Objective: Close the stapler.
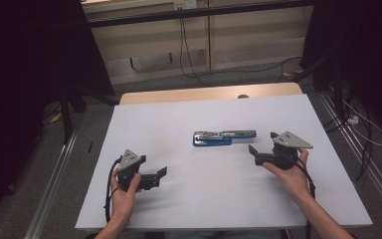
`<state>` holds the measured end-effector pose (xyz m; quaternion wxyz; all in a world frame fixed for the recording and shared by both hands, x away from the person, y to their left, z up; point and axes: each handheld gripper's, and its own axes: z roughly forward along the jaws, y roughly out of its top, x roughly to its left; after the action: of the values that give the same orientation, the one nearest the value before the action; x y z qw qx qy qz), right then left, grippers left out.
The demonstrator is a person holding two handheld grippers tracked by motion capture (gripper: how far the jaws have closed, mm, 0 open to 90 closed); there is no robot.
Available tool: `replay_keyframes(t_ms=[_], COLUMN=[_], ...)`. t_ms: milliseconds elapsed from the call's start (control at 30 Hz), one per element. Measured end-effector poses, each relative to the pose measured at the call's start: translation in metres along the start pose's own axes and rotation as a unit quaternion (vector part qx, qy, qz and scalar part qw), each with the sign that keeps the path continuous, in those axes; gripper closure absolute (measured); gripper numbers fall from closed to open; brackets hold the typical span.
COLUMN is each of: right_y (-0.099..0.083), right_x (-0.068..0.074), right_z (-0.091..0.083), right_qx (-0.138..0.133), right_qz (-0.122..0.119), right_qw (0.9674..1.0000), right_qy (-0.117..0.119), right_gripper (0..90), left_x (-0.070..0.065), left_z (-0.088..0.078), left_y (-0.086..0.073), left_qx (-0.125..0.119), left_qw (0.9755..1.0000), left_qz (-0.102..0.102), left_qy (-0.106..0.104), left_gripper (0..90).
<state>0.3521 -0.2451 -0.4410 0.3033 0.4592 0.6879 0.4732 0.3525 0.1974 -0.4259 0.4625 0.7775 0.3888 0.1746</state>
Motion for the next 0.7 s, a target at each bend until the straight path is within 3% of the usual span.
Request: replay_keyframes(t_ms=[67,133,267,367,467,633,700], right_y=[0.001,0.002,0.003,0.005,0.009,0.016,0.015], right_x=[0.0,0.0,0.001,0.001,-0.001,-0.002,-0.001], right_z=[0.002,0.004,0.009,0.012,0.016,0.023,0.025], right_qx=[-0.001,0.002,0.01,0.013,0.015,0.014,0.011], right_qz=[0.001,0.004,0.001,-0.004,-0.005,0.005,0.013], right_qw=[1.0,0.9999,0.9999,0.9997,0.9997,0.9994,0.9993], right_qy=[0.003,0.009,0.011,0.018,0.02,0.03,0.033], right_gripper=[11.0,13.0,14.4,17.4,19.4,24.4,24.7], left_x=[-0.004,-0.005,-0.006,-0.009,-0.011,-0.013,-0.012], left_z=[0.005,0.009,0.017,0.02,0.022,0.036,0.042], left_y=[0.002,0.003,0.008,0.019,0.027,0.037,0.038], left_qx=[-0.002,-0.006,-0.007,-0.002,-0.023,-0.035,-0.028], left_qw=[0.9997,0.9994,0.9991,0.9991,0.9986,0.9973,0.9972], left_qz=[0.022,0.03,0.031,0.032,0.025,0.026,0.023], left_qy=[-0.003,-0.015,-0.028,-0.026,-0.041,-0.06,-0.065], left_gripper=[6.8,7.0,7.1,7.0,4.8,4.8,4.8])
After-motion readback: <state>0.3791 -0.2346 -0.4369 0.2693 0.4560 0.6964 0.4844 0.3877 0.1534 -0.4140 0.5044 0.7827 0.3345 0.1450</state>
